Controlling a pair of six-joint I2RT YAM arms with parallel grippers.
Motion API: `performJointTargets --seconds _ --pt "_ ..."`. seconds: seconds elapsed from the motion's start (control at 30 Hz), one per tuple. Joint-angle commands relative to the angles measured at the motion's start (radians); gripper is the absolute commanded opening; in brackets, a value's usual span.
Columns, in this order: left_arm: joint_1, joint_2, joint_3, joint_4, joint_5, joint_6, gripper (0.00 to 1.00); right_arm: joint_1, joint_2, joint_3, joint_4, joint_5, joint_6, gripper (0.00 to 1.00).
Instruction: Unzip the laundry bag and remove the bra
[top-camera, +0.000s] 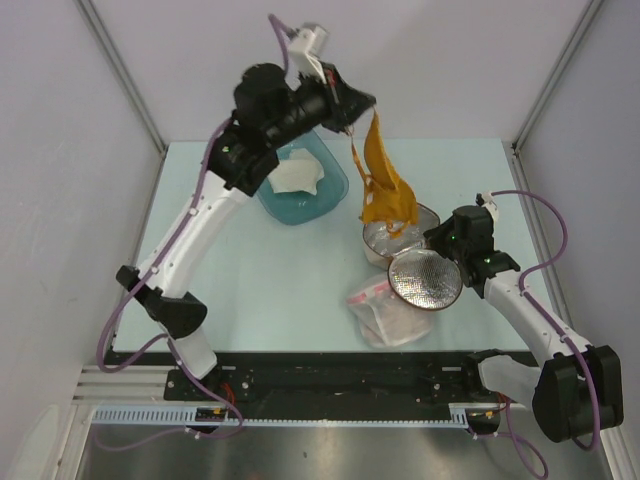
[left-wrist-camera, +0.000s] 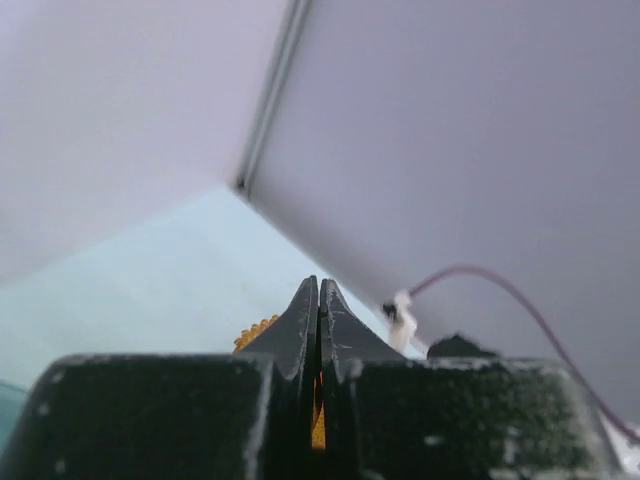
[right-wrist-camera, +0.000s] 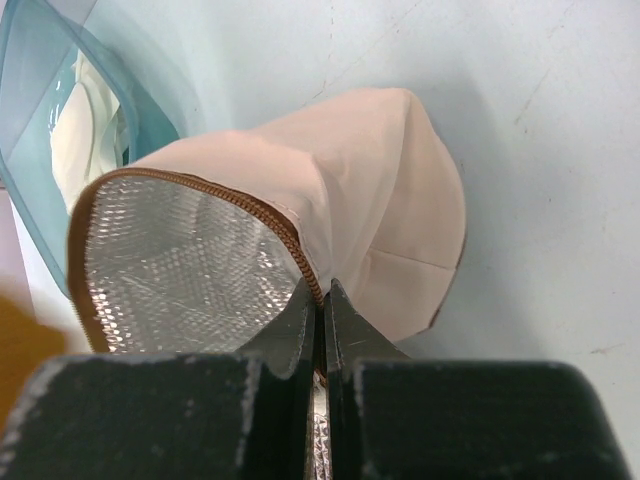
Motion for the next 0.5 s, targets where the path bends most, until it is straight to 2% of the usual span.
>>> performJointTargets --seconds 0.0,0.13,0.33,0.47 --pt "0.033 -0.013 0.198 0.015 -0.049 0.038 0.0 0.007 -0.003 0.007 0.024 0.019 0.01 0.0" --pt "0.137 0.025 0.298 0.009 -0.021 0.007 0.0 0.007 -0.005 0.005 0.027 0.017 0.01 0.0" --pt "0.284 0.063 0.292 0.01 0.0 -0.065 0.0 0.007 0.0 0.007 0.031 0.013 0.008 0.0" --pt "0.384 0.122 0.243 0.041 0.093 -0.162 0.0 0.007 0.004 0.007 0.025 0.014 0.005 0.0"
